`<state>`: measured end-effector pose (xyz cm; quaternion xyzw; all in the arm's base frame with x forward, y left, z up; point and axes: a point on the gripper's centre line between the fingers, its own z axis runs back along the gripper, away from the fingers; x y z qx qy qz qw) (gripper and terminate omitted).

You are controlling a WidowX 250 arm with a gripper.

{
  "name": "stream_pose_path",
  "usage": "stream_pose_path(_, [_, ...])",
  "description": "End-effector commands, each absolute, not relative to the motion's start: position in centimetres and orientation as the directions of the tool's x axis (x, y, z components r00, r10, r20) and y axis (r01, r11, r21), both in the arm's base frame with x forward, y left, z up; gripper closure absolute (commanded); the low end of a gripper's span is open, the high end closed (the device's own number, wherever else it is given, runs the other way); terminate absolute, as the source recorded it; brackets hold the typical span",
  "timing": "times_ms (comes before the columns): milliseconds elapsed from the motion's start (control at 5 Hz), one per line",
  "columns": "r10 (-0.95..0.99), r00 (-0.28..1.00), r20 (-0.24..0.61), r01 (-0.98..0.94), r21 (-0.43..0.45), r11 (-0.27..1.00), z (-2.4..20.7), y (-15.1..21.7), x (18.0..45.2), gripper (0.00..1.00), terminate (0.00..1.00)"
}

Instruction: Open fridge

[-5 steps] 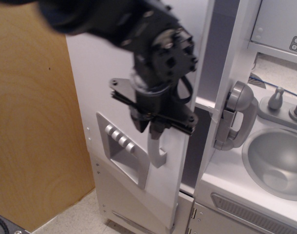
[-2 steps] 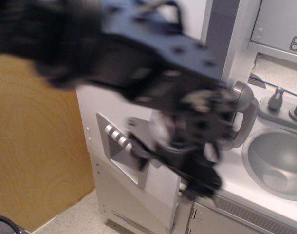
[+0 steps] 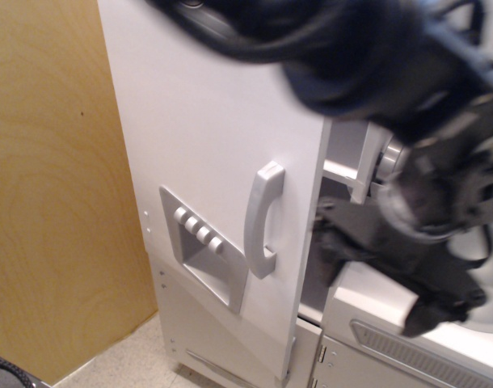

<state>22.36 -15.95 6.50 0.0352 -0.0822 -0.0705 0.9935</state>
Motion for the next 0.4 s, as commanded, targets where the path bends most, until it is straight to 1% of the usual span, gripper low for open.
stream_pose_path(0, [-0.033,0.982,0.186,0.026,0.040,0.999,8.7,-16.9,27.6,0.00,0.00])
stream_pose_path(200, [0.023,0.973,0.229,-0.034,0.047,0.998,9.9,-14.8,29.5,0.00,0.00])
